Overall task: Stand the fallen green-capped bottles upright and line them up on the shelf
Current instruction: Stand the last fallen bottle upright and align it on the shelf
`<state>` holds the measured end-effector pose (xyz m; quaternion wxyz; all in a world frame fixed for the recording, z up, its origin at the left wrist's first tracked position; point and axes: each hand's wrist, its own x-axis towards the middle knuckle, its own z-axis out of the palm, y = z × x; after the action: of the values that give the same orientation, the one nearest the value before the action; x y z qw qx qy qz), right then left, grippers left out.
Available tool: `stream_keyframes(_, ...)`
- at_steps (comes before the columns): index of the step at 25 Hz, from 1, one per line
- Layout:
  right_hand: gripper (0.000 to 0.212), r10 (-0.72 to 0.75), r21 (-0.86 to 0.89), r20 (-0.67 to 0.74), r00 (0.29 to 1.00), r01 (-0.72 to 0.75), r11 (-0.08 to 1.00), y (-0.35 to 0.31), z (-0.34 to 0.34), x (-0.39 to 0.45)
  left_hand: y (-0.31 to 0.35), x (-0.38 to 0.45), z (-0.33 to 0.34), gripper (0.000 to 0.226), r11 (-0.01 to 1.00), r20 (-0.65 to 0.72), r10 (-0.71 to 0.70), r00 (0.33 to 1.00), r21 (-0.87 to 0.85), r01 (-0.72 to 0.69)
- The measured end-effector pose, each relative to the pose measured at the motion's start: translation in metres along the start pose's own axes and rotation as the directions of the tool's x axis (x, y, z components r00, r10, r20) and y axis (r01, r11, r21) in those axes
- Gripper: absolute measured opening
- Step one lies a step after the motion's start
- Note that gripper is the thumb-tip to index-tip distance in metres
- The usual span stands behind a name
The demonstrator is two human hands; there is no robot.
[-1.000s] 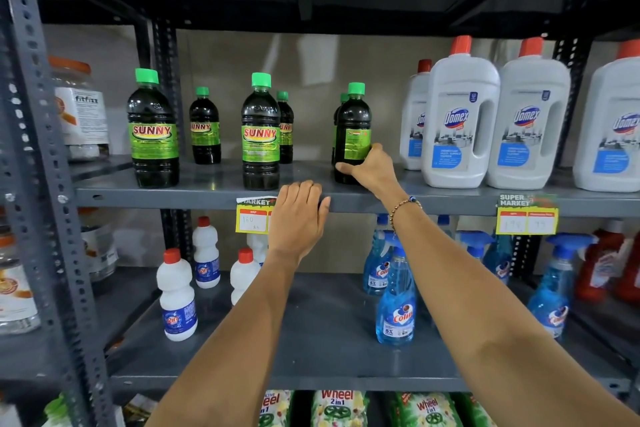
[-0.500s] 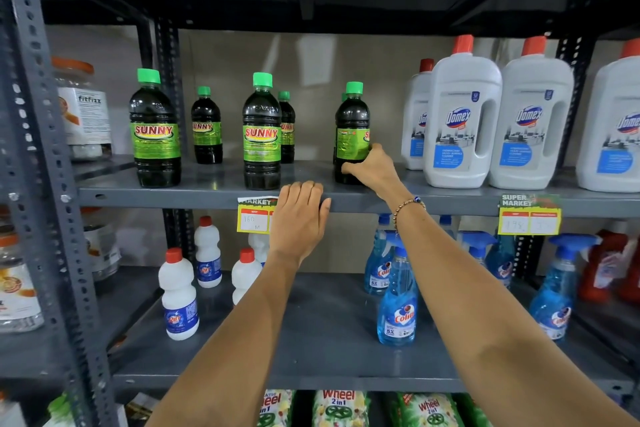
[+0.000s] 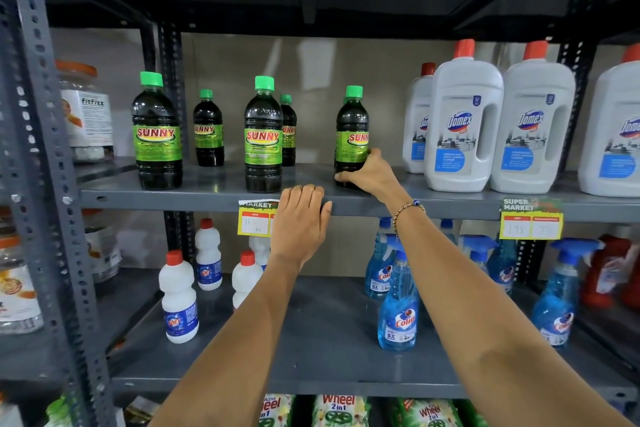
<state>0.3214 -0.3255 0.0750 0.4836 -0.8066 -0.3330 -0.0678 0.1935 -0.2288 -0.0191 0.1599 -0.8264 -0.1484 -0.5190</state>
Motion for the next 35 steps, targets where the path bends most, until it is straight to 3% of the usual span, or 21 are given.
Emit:
stream_keyframes(8,0.09,-0.007,-0.046,-0.035,0.999,0.005,0.999,0.003,0.002,0.0,0.0,0.0,0.003,0.038,1.0,-0.025,0.007,1.0,-0.009,-0.007)
stream_keyframes(15,0.08,0.024,-0.026,0.045,0.999,-0.023,0.999,0.0,-0.001,-0.002,-0.001,0.0,0.003,0.037,1.0,-0.037,0.014,0.999,-0.018,-0.014)
stream_keyframes(25,0.085,0.018,-0.018,0.094,0.995,-0.016,1.0,-0.001,-0.002,-0.004,-0.003,0.001,0.005,0.036,0.999,-0.035,0.048,0.998,-0.005,-0.048)
stream_keyframes(30,0.09,0.072,0.045,0.241,0.968,-0.085,0.995,0.004,-0.022,0.001,0.012,0.032,-0.016,0.037,0.989,-0.049,-0.144,0.988,-0.029,0.142)
stream_keyframes(31,0.092,0.079,0.055,0.222,0.972,-0.094,0.994,0.007,-0.027,0.004,0.014,0.044,-0.021,0.034,0.978,-0.009,-0.196,0.981,-0.076,0.195)
stream_keyframes(33,0.094,0.078,0.057,0.183,0.98,-0.09,0.994,0.011,-0.032,0.008,0.014,0.07,-0.024,0.028,0.907,0.21,-0.297,0.932,-0.243,0.344)
stream_keyframes(35,0.093,0.067,0.075,0.2,0.978,-0.083,0.994,0.013,-0.032,0.008,0.012,0.096,-0.017,0.07,0.72,0.57,-0.307,0.762,-0.384,0.577)
